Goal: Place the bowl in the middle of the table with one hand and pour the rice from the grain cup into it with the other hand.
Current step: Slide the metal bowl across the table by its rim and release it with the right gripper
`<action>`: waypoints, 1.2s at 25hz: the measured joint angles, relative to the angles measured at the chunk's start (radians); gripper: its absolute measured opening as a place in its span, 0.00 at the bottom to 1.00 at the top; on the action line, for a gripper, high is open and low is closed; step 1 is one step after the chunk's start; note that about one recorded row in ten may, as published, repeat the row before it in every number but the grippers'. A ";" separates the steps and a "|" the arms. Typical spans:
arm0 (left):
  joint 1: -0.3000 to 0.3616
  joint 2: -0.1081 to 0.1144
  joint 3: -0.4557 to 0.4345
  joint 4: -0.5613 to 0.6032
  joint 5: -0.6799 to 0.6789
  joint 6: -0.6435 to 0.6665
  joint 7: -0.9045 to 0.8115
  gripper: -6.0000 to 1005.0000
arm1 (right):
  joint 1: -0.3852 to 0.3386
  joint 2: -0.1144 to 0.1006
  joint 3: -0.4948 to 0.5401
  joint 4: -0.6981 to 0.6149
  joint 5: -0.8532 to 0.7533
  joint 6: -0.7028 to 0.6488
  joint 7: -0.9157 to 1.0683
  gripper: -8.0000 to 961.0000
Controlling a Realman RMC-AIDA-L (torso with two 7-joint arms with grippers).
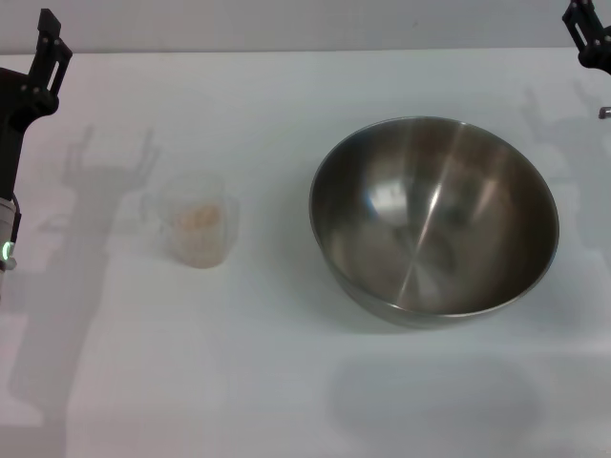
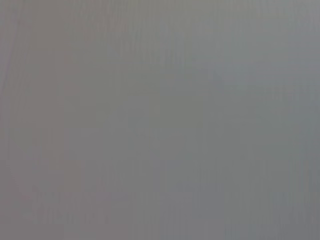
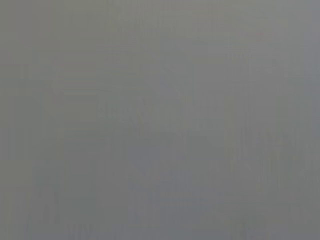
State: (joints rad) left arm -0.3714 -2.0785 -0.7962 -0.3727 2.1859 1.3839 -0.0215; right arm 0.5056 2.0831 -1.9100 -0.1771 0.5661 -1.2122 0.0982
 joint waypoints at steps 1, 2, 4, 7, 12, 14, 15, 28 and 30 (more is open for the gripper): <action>0.000 0.000 0.000 0.000 0.000 0.000 0.000 0.83 | 0.000 0.000 0.000 0.000 0.000 -0.003 0.000 0.75; 0.000 0.000 0.000 0.000 0.000 0.000 0.000 0.83 | 0.000 0.000 0.000 0.000 0.000 -0.006 0.000 0.75; 0.000 0.000 0.000 0.000 0.000 0.000 0.000 0.83 | 0.000 0.000 0.001 0.000 0.001 -0.010 -0.008 0.75; 0.000 0.000 0.000 0.001 0.000 0.000 0.000 0.83 | 0.001 0.000 0.002 0.000 0.002 -0.018 -0.033 0.75; -0.001 0.000 0.000 0.002 0.000 0.000 0.000 0.83 | 0.001 0.001 0.002 -0.001 0.002 -0.033 -0.040 0.75; -0.001 0.000 0.000 0.002 0.000 0.000 0.000 0.83 | 0.001 0.001 0.002 -0.001 0.002 -0.033 -0.040 0.75; -0.001 0.000 0.000 0.002 0.000 0.000 0.000 0.83 | 0.002 0.002 0.002 -0.001 0.002 -0.033 -0.040 0.75; 0.000 0.000 0.000 0.001 0.000 -0.001 0.000 0.83 | -0.007 -0.002 0.046 -0.067 0.001 -0.001 -0.182 0.75; 0.000 0.000 0.000 0.000 0.000 0.000 0.000 0.83 | -0.025 -0.008 0.063 -0.135 -0.004 0.080 -0.184 0.75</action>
State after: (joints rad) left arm -0.3716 -2.0785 -0.7961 -0.3724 2.1858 1.3836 -0.0215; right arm 0.4803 2.0748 -1.8469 -0.3122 0.5625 -1.1317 -0.0855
